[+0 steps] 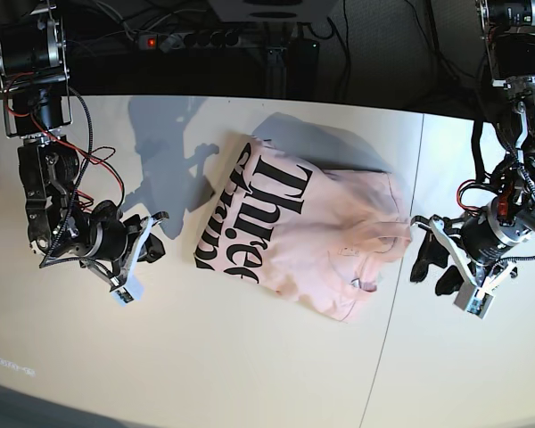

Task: Fold the T-shirt properly
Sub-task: 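Pull the bundle edge with the left gripper to square the fold, then hold the bundle sides with both grippers and slide it to straighten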

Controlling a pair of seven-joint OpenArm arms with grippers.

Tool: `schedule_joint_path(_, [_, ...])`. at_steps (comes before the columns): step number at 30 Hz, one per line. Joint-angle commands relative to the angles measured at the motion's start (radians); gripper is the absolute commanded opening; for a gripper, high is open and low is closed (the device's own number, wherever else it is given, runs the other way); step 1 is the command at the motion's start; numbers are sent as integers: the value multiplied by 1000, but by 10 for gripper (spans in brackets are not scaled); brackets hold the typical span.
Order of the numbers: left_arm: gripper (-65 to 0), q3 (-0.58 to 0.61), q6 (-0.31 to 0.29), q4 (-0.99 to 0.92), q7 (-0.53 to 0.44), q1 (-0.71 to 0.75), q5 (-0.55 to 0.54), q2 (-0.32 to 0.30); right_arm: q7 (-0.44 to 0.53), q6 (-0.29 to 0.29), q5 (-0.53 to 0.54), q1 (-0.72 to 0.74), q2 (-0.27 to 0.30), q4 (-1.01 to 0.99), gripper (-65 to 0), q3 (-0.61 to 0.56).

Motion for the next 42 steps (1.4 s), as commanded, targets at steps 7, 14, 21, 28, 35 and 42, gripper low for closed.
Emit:
schedule_joint_path(7, [-620, 11, -199, 97, 17, -11, -216, 57, 26, -18, 11, 24, -9, 10, -650, 8])
schedule_joint_path(14, [-620, 86, -213, 94, 57, 73, -224, 117, 84, -18, -20, 37, -71, 7, -650, 8])
schedule_joint_path(21, [-620, 87, -213, 85, 28, 215, -125, 116, 175, -18, -113, 145, -157, -117, -650, 8])
schedule_joint_path(28, [-620, 74, -212, -67, -23, 253, -57, 116, 213, -18, -279, 266, -235, -291, -650, -4])
schedule_joint_path(35, [-620, -3, -212, -116, -50, 251, -43, 116, 207, -18, -306, 293, -254, -385, -650, -156])
schedule_joint_path(42, [-620, -13, -212, -213, -101, 215, 19, 109, 110, -18, -179, 288, -235, -385, -650, -248])
